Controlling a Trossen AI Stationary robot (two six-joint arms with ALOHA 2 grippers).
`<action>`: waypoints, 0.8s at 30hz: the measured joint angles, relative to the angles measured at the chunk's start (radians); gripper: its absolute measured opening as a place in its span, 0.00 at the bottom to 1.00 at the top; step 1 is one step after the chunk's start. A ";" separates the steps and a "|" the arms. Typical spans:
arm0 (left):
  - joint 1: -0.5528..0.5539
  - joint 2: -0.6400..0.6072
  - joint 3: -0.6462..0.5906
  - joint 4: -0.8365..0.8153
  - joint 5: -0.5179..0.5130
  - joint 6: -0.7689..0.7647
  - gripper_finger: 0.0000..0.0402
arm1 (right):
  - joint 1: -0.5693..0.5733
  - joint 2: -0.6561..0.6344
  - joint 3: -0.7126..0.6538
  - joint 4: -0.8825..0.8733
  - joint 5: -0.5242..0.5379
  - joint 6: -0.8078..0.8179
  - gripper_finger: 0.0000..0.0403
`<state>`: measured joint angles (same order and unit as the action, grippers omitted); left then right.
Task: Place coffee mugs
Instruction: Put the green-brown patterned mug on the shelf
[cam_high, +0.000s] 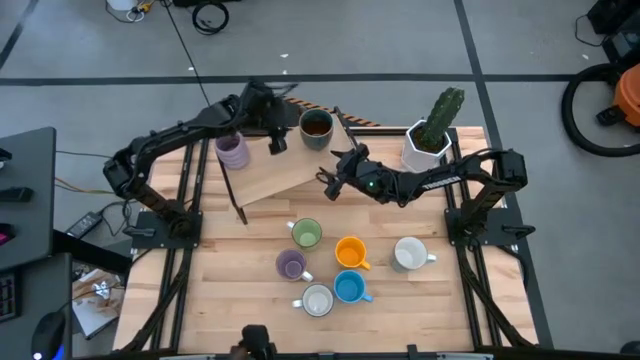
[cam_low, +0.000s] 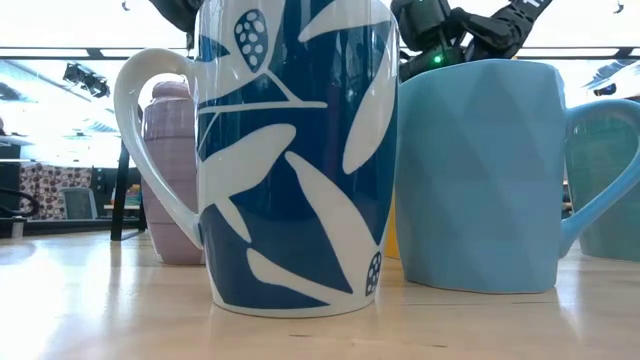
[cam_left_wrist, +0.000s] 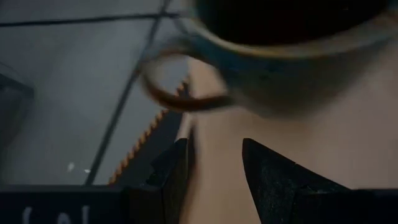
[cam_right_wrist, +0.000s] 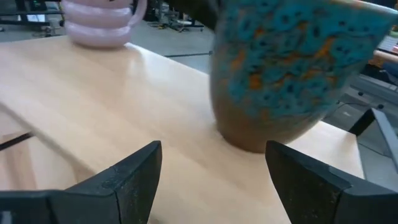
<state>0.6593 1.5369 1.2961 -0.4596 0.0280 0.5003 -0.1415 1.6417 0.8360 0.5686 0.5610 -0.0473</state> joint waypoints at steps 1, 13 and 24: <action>-0.011 0.000 0.000 -0.025 0.001 0.003 0.40 | 0.003 0.000 0.000 0.000 0.000 0.001 0.72; -0.062 -0.020 0.001 -0.047 -0.080 -0.024 0.40 | 0.001 0.000 0.064 0.000 -0.024 0.005 0.71; -0.060 -0.047 0.000 -0.059 -0.088 -0.044 0.40 | 0.058 0.001 0.067 -0.038 -0.058 0.062 0.71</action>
<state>0.5991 1.4900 1.2964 -0.5191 -0.0598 0.4561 -0.0837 1.6425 0.9027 0.5304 0.5026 0.0151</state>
